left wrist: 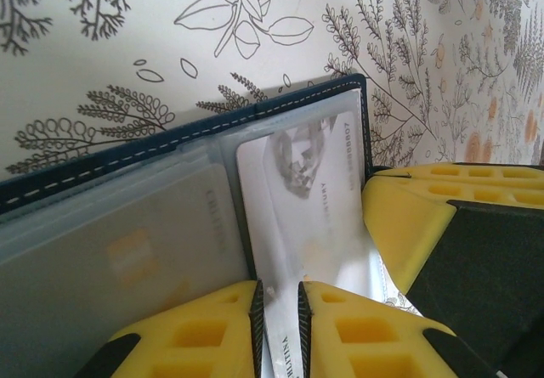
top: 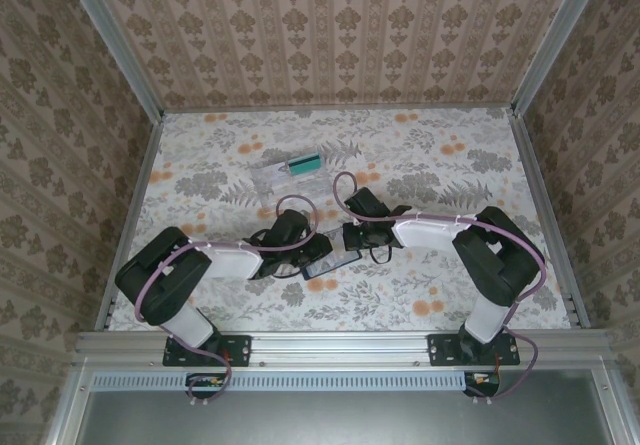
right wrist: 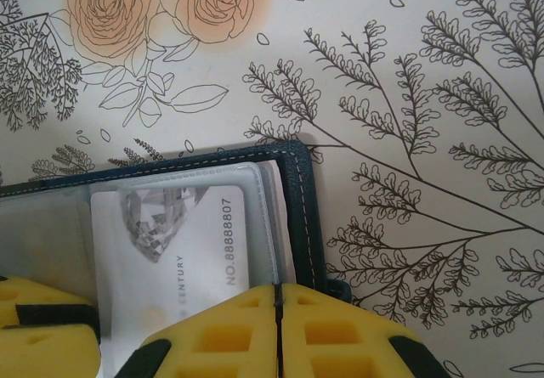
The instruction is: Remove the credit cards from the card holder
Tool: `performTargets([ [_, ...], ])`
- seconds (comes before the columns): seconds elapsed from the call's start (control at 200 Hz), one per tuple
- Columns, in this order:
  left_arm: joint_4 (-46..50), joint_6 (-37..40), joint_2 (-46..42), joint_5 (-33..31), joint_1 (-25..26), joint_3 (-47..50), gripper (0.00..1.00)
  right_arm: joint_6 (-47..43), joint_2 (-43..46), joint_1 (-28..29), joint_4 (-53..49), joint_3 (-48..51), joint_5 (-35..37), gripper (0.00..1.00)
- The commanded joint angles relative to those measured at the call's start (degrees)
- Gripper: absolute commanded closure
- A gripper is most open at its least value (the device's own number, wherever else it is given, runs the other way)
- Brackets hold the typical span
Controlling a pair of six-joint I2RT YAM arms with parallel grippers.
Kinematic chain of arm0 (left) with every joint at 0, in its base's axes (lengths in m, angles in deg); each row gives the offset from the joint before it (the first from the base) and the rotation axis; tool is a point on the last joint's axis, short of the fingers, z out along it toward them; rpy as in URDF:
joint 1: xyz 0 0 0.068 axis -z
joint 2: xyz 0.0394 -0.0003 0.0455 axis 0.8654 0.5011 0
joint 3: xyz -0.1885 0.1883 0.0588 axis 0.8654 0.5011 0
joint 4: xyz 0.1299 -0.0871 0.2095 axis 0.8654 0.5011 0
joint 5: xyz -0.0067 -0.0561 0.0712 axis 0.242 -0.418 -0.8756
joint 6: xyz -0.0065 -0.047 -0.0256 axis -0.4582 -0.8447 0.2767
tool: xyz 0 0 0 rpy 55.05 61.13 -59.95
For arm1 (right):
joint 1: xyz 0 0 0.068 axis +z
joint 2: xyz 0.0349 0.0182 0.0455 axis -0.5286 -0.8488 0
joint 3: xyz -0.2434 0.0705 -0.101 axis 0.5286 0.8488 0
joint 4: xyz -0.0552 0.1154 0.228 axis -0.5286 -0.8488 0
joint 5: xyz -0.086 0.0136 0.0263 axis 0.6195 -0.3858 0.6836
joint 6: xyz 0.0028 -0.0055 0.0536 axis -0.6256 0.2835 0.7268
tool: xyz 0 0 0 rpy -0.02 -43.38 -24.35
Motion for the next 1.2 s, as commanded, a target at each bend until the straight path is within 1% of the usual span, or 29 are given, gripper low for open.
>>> performTargets([
  [0.0, -0.9, -0.4, 1.9, 0.9, 0.2, -0.9, 0.79, 0.5, -2.6, 0.5, -2.9, 2.3, -0.3, 0.9],
  [0.08, -0.1, -0.7, 2.0, 0.8, 0.2, -1.2, 0.79, 0.6, -2.6, 0.5, -2.9, 2.3, -0.2, 0.9],
  [0.23, 7.9, 0.4, 1.1, -0.9, 0.7, -3.0, 0.79, 0.4, -2.4, 0.5, -3.2, 2.2, 0.1, 0.9],
  [0.355, 20.5, 3.3, -0.2, -4.5, 1.5, -7.1, 0.79, 0.5, -2.3, 0.5, -3.0, 2.4, 0.2, 0.9],
  [0.42, 23.1, 4.4, 0.0, -5.1, 1.9, -8.6, 0.79, 0.6, -2.3, 0.5, -3.0, 2.3, 0.1, 0.9],
  [0.545, 20.8, 4.0, 2.1, -3.7, 2.0, -8.9, 0.78, 0.7, -2.3, 0.5, -2.7, 2.3, -0.2, 0.9],
  [0.65, 20.7, 3.9, 4.2, -2.6, 2.1, -10.0, 0.78, 0.7, -2.1, 0.5, -2.8, 2.5, 0.0, 0.9],
  [0.845, 11.6, 2.2, 3.3, -1.0, 1.9, -6.5, 0.78, 0.7, -2.0, 0.5, -2.8, 2.7, 0.0, 0.9],
  [1.065, 10.0, 1.9, -0.7, -2.8, 1.4, -3.9, 0.89, 0.7, -2.2, 0.4, -2.7, 2.8, 0.1, 0.9],
  [1.1, 9.9, 1.8, -1.3, -2.9, 1.5, -3.5, 0.92, 0.7, -2.2, 0.5, -2.7, 2.8, 0.1, 0.9],
  [1.145, 9.9, 1.6, -1.8, -2.9, 1.3, -3.2, 1.0, 0.7, -2.4, 0.5, -2.7, 2.8, 0.1, 0.9],
  [1.195, 9.9, 1.3, -2.2, -2.9, 1.3, -2.9, 1.0, 0.7, -2.4, 0.4, -2.8, 2.8, 0.2, 0.9],
])
